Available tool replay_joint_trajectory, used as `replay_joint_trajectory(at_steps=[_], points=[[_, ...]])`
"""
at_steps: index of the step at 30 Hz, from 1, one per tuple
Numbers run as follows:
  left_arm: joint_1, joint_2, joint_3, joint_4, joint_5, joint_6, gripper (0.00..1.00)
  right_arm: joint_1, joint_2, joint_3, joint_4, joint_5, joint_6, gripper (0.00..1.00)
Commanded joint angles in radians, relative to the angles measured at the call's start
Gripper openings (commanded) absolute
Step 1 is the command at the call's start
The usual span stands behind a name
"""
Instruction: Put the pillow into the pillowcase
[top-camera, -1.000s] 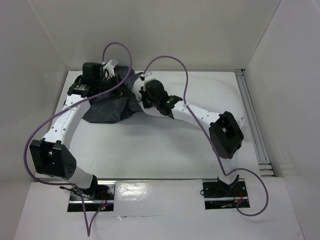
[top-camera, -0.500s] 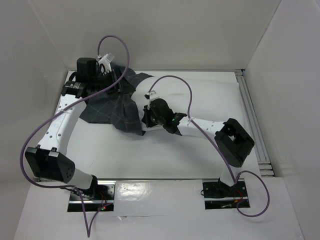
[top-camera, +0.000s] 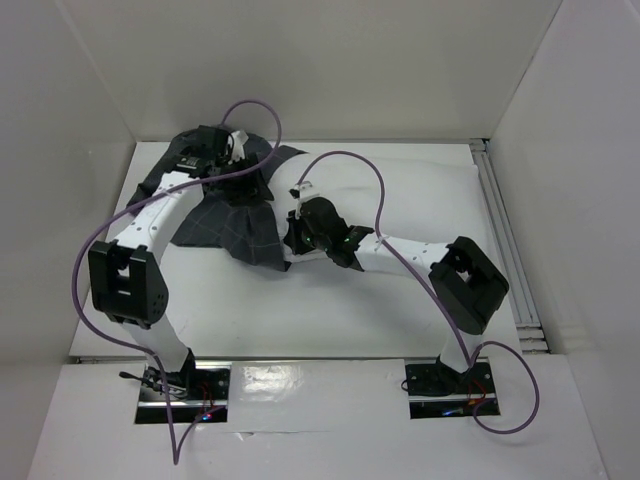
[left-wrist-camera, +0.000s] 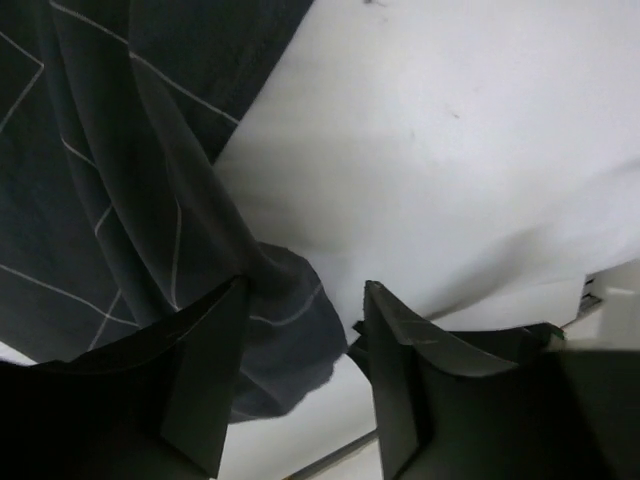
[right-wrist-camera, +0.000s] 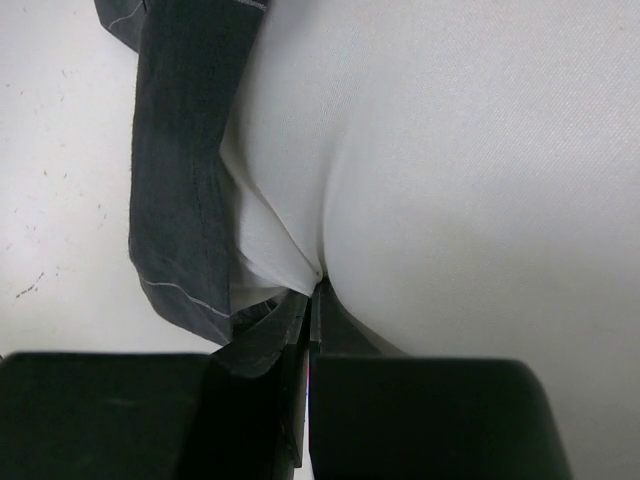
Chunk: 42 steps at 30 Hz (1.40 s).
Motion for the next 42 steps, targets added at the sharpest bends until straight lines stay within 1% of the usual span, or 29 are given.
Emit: replay_joint_trajectory(at_steps=[1, 3, 7, 8, 10, 13, 16, 17, 20, 23, 25, 28, 29, 30, 31, 32, 33, 35, 37, 39, 40, 42], points=[[0.000, 0.052, 0.030, 0.044, -0.021, 0.009, 0.60, -0.010, -0.024, -0.005, 0.018, 0.038, 0.000, 0.00], [0.000, 0.084, 0.053, 0.030, -0.031, 0.009, 0.51, -0.010, -0.033, -0.005, 0.018, 0.038, 0.000, 0.00], [0.000, 0.105, 0.076, 0.030, -0.022, 0.009, 0.14, -0.010, -0.033, -0.005, 0.008, 0.047, -0.009, 0.00], [0.000, 0.105, 0.076, 0.030, -0.022, 0.009, 0.00, -0.010, -0.042, -0.005, 0.008, 0.047, -0.009, 0.00], [0.000, 0.095, 0.116, 0.015, -0.006, 0.009, 0.00, -0.010, -0.042, -0.005, -0.002, 0.058, -0.018, 0.00], [-0.011, 0.029, 0.143, 0.014, 0.063, 0.018, 0.00, -0.010, -0.066, -0.005, -0.002, 0.068, -0.019, 0.00], [-0.021, -0.011, 0.189, 0.014, 0.168, 0.018, 0.00, -0.010, -0.080, -0.005, -0.002, 0.077, -0.028, 0.00], [-0.032, -0.031, 0.189, 0.027, 0.229, -0.005, 0.00, -0.010, -0.080, -0.005, -0.002, 0.077, -0.028, 0.00], [-0.066, -0.042, 0.209, 0.057, 0.313, -0.032, 0.00, -0.010, -0.057, 0.005, 0.020, 0.068, -0.019, 0.00], [-0.129, -0.042, 0.229, 0.092, 0.364, -0.065, 0.00, -0.010, -0.021, 0.031, 0.044, 0.056, -0.008, 0.00], [-0.149, -0.051, 0.196, 0.134, 0.375, -0.101, 0.00, -0.010, -0.011, 0.040, 0.058, 0.056, 0.001, 0.00], [-0.138, -0.028, 0.160, 0.145, 0.375, -0.111, 0.00, -0.010, -0.069, 0.020, 0.057, 0.080, 0.011, 0.00], [-0.138, -0.028, 0.150, 0.145, 0.375, -0.111, 0.00, -0.010, -0.091, 0.020, 0.035, 0.109, 0.011, 0.04], [-0.129, -0.028, 0.140, 0.145, 0.375, -0.111, 0.00, -0.010, -0.112, 0.020, 0.009, 0.119, 0.011, 0.18], [-0.129, -0.028, 0.130, 0.155, 0.375, -0.111, 0.00, -0.010, -0.163, 0.029, -0.056, 0.139, 0.011, 0.36], [-0.118, -0.028, 0.130, 0.156, 0.364, -0.111, 0.00, -0.001, -0.193, 0.017, -0.080, 0.177, 0.011, 0.52], [-0.118, -0.019, 0.120, 0.180, 0.364, -0.123, 0.00, -0.001, -0.258, 0.003, -0.119, 0.200, 0.011, 0.76], [-0.118, -0.019, 0.120, 0.189, 0.364, -0.132, 0.00, -0.001, -0.316, -0.041, -0.167, 0.272, 0.021, 0.85], [-0.109, -0.007, 0.140, 0.189, 0.355, -0.132, 0.00, -0.001, -0.405, -0.072, -0.221, 0.314, 0.046, 0.90], [-0.109, 0.012, 0.149, 0.189, 0.355, -0.132, 0.00, -0.001, -0.457, -0.098, -0.256, 0.369, 0.055, 0.92], [-0.109, 0.012, 0.150, 0.189, 0.355, -0.132, 0.00, -0.001, -0.497, -0.107, -0.290, 0.383, 0.055, 0.94], [-0.109, 0.022, 0.150, 0.189, 0.355, -0.132, 0.00, -0.001, -0.508, -0.080, -0.356, 0.491, 0.084, 0.98]])
